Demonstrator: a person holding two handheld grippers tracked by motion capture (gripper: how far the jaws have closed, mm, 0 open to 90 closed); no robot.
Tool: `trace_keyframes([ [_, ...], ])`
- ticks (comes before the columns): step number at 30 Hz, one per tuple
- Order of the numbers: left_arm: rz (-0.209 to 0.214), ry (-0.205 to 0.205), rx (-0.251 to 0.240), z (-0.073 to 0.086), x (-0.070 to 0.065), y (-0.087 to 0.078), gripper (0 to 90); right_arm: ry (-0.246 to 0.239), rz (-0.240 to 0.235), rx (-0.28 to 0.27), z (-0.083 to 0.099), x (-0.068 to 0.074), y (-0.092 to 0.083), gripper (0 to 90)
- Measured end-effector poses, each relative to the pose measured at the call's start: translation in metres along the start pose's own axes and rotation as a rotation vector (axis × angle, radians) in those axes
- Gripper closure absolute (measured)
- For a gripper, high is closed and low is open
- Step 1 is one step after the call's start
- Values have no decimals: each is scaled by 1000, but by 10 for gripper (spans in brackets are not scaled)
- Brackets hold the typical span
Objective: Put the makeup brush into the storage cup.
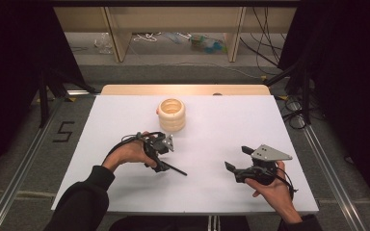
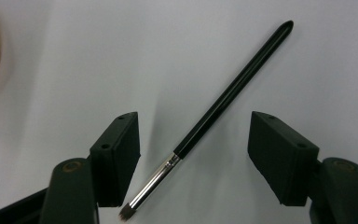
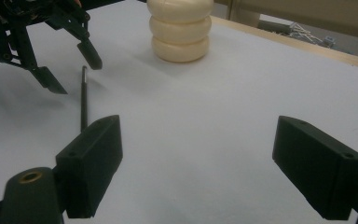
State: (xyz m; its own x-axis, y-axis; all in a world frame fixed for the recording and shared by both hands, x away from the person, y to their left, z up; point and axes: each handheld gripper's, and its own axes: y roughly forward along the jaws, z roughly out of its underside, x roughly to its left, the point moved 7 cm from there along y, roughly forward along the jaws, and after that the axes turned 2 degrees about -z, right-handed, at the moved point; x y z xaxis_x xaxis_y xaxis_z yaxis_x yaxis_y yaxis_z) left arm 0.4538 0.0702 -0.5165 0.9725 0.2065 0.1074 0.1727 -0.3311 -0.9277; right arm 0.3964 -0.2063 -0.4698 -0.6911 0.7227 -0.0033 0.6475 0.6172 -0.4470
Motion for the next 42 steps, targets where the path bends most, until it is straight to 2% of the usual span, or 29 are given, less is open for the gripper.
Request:
trace_keyframes([
  [9, 8, 27, 10, 0, -1, 2, 393, 1, -7, -11, -1, 1, 1, 171],
  [10, 6, 30, 14, 0, -1, 3, 405, 2, -3, 9, 0, 1, 1, 171],
  [12, 3, 32, 21, 1, 0, 3, 423, 2, -7, -10, -1, 1, 1, 171],
  [20, 17, 49, 35, 0, 0, 6, 497, 0, -11, -7, -1, 2, 2, 171],
  [24, 12, 51, 48, 2, 1, 8, 509, 10, -17, -2, -1, 3, 1, 171],
  [25, 15, 52, 47, 2, 0, 8, 522, -3, -13, -8, -1, 2, 2, 171],
  [32, 12, 55, 52, 2, 2, 10, 553, 2, -15, -7, -1, 2, 2, 171],
  [42, 60, 45, 57, 3, 0, 11, 688, 6, -15, 2, -1, 2, 1, 174],
])
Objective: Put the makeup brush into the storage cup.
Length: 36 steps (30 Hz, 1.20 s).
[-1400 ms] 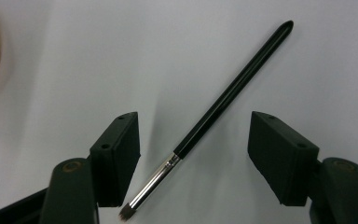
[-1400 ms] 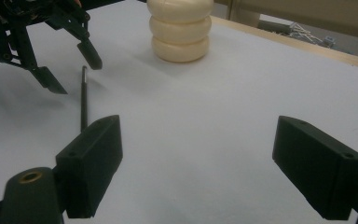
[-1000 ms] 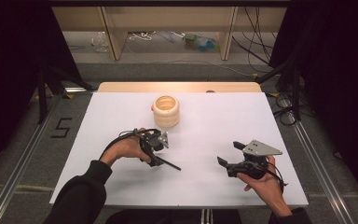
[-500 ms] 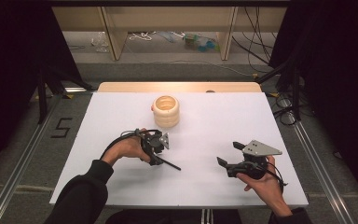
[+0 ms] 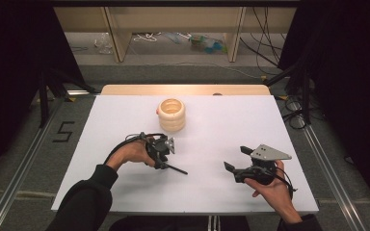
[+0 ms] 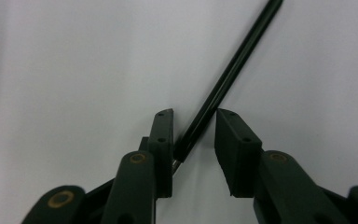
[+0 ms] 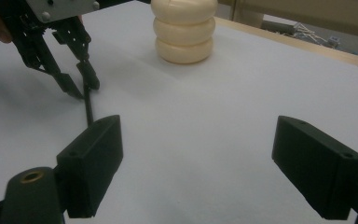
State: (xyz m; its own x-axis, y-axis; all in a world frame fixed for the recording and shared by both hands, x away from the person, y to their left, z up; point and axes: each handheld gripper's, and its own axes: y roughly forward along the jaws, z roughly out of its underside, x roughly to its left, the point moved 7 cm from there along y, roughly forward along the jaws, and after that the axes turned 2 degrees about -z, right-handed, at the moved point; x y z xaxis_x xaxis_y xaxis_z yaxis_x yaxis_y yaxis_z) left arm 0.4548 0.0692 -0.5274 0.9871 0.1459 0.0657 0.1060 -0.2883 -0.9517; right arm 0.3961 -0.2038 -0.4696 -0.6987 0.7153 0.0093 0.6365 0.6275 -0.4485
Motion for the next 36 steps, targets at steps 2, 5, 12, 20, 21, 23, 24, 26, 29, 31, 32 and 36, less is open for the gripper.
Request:
trace_keyframes([
  [2, 9, 4, 1, 0, -1, 0, 705, 1, 0, -1, 0, 0, 0, 175],
  [5, 13, 0, 6, 0, -1, 0, 732, -1, 1, 0, 0, 0, 0, 175],
  [12, 17, -5, 9, -1, -2, 0, 756, -2, -5, -9, -1, 1, 1, 175],
  [20, 14, -14, 23, -1, -3, 0, 769, -3, -7, -13, -1, 1, 1, 175],
  [21, 12, -15, 25, -2, -3, 0, 773, -2, -7, -12, -1, 1, 1, 175],
  [23, 7, -16, 32, -2, -3, 0, 779, -1, -7, -13, -1, 2, 1, 175],
  [24, 5, -18, 34, -2, -4, 0, 779, -1, -7, -13, -1, 2, 1, 175],
  [26, 4, -9, 42, -3, -4, 0, 790, -4, -3, -3, -1, 2, 0, 175],
  [29, 5, -12, 42, -3, -4, 0, 796, -7, -5, -4, -1, 2, 0, 175],
  [31, 6, -16, 42, -3, -4, 0, 797, -7, -5, -4, -1, 2, 0, 176],
  [32, 5, -15, 43, -3, -5, 0, 803, -7, -5, -3, -1, 2, 0, 175],
  [36, 10, -23, 42, -3, -4, 0, 819, -3, -13, -8, -1, 3, 0, 175],
])
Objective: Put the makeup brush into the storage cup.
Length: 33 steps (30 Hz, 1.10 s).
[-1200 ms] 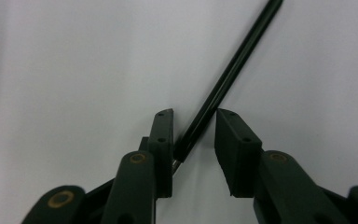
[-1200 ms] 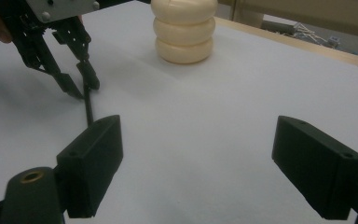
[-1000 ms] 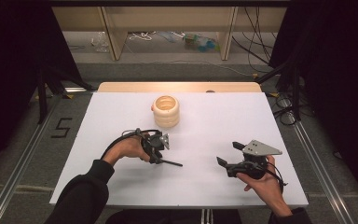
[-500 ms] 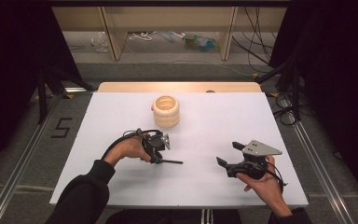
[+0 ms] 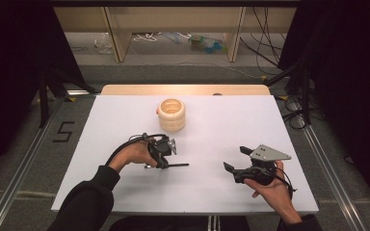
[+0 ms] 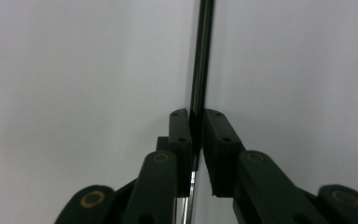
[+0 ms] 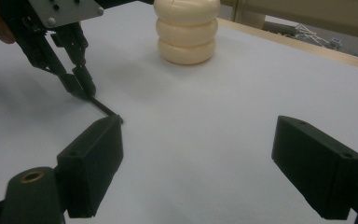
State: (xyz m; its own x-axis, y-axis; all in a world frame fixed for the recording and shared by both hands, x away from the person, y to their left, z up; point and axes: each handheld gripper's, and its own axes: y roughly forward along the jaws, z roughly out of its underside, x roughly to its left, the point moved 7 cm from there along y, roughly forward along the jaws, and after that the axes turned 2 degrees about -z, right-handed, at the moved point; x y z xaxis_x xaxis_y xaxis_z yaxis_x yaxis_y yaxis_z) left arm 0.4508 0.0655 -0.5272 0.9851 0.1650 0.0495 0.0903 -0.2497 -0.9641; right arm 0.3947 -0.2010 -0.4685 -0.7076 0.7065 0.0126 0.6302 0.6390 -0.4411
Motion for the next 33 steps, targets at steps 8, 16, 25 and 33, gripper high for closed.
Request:
trace_keyframes([
  [8, -6, -3, 18, -1, -1, 0, 835, -9, -1, -9, -1, 0, 1, 175],
  [16, -4, -10, 13, -1, -1, 0, 837, -10, -9, -5, -1, 1, 1, 175],
  [25, 23, -21, -31, -5, -2, -6, 837, -38, -17, -5, -2, 5, 1, 176],
  [33, 5, 0, -62, -14, -7, -24, 836, -112, -26, -9, -4, 16, 6, 173],
])
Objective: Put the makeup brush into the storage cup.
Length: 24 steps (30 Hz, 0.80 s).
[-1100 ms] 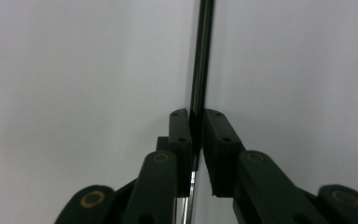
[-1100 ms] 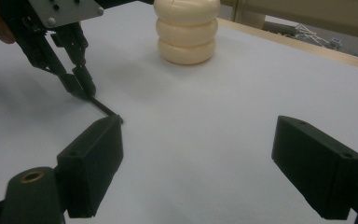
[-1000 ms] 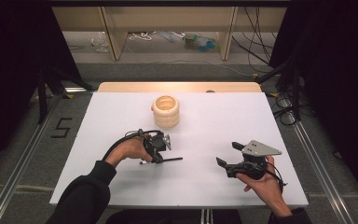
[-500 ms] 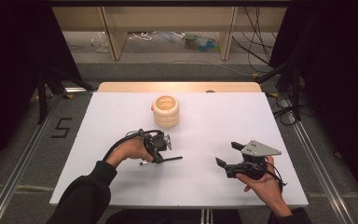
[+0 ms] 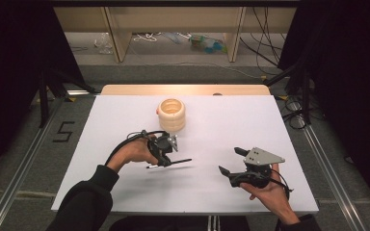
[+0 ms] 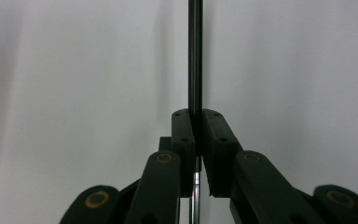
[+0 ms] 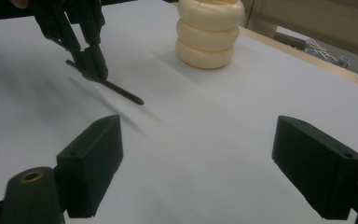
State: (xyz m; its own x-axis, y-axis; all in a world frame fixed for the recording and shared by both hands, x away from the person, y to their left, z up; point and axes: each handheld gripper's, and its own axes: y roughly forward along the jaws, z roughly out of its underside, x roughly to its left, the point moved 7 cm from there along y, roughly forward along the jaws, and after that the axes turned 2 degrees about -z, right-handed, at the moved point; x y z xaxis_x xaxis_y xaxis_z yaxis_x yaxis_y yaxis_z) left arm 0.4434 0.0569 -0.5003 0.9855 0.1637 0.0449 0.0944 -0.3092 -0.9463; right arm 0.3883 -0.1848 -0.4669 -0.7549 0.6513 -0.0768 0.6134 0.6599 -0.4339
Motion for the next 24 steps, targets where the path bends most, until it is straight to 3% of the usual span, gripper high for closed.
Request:
trace_keyframes([
  [8, 9, 47, -8, -15, -15, -9, 836, -84, -48, 3, -6, 20, 7, 164],
  [14, 35, 71, -26, -25, -27, -11, 836, -184, -89, 34, -9, 40, 17, 167],
  [20, 31, 107, -14, -30, -33, -11, 836, -314, -88, 74, -10, 54, 27, 201],
  [21, 40, 90, -24, -31, -36, -10, 836, -325, -92, 78, -10, 56, 28, 206],
  [22, 45, 103, -16, -31, -36, -10, 836, -360, -97, 91, -11, 60, 32, 208],
  [24, 61, 93, -34, -33, -38, -10, 836, -374, -99, 96, -11, 62, 34, 210],
])
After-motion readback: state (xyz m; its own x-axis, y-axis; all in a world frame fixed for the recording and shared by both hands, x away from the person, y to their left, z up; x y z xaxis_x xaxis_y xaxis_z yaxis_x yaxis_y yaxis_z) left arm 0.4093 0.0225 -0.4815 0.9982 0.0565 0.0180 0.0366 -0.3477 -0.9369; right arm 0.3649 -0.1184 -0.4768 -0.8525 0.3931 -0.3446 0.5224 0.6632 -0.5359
